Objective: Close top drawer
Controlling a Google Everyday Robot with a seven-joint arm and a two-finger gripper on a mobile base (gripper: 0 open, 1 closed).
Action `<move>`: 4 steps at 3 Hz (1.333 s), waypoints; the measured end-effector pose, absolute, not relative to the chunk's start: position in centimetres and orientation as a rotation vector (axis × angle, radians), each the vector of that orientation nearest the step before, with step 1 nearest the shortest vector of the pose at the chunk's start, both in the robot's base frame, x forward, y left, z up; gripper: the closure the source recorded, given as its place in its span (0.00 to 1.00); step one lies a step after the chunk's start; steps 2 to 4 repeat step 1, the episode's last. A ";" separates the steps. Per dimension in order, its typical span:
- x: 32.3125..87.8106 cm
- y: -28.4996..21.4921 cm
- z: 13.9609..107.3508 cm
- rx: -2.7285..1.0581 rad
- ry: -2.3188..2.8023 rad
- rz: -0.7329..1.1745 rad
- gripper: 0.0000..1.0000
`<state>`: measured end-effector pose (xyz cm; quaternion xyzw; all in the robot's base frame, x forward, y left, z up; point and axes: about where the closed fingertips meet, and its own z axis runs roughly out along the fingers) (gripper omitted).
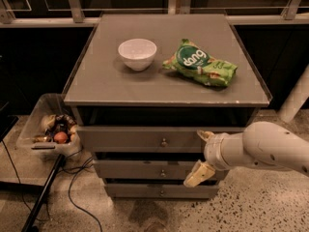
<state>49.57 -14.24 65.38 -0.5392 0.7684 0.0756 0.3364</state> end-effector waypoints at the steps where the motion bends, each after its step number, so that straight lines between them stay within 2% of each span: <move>1: 49.6 -14.2 65.4 -1.406 2.003 0.197 0.00; 4: 49.6 -14.2 65.4 -1.406 2.003 0.197 0.00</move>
Offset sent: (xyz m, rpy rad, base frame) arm 0.0000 0.0000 0.0000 0.0000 0.0000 0.0000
